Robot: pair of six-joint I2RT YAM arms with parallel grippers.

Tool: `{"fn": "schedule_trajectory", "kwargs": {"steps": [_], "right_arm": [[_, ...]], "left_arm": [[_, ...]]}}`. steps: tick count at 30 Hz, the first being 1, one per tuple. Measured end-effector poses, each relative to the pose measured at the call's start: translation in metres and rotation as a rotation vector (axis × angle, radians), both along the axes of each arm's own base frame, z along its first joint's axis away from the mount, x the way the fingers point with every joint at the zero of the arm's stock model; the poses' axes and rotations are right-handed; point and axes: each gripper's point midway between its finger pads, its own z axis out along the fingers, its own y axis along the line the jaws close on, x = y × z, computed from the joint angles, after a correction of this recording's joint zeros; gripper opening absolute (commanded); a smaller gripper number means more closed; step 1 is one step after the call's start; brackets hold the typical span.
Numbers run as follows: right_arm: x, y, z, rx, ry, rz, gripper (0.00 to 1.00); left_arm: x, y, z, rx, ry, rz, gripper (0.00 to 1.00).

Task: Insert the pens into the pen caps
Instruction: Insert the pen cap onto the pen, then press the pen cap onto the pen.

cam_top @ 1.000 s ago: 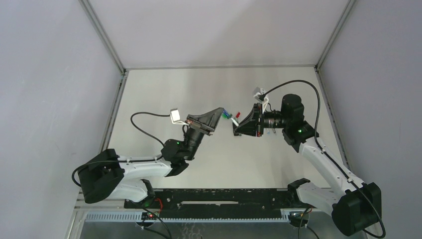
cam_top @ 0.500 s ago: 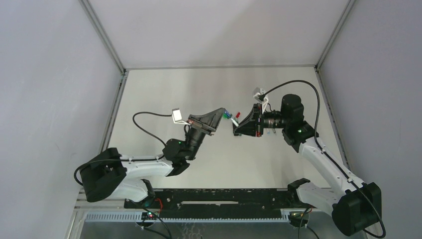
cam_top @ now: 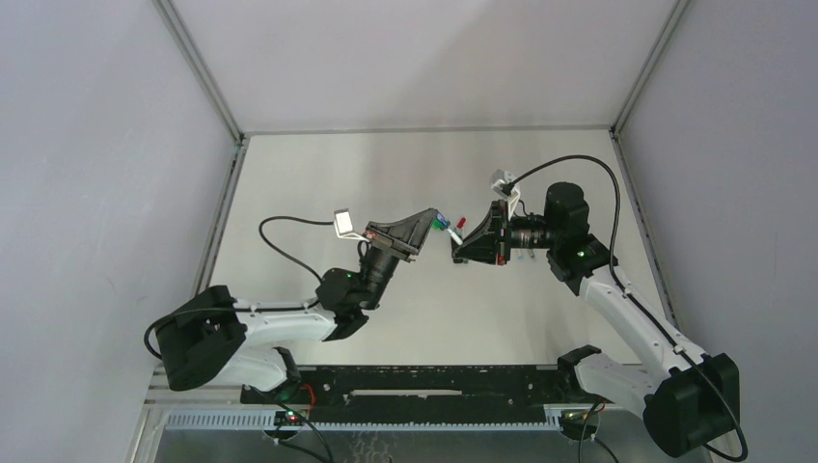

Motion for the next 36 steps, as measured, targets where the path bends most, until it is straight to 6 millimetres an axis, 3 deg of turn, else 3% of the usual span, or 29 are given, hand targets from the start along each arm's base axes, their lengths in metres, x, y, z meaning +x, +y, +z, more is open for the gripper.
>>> {"fn": "schedule_trajectory", "kwargs": {"steps": [26, 36], "right_arm": [[-0.001, -0.006, -0.001, 0.0, 0.007, -0.007, 0.0], [-0.001, -0.012, -0.02, -0.035, 0.091, -0.041, 0.0]], "left_arm": [[-0.01, -0.018, -0.01, 0.02, -0.012, -0.121, 0.0], [-0.008, -0.034, -0.031, 0.056, 0.009, -0.129, 0.0]]}}
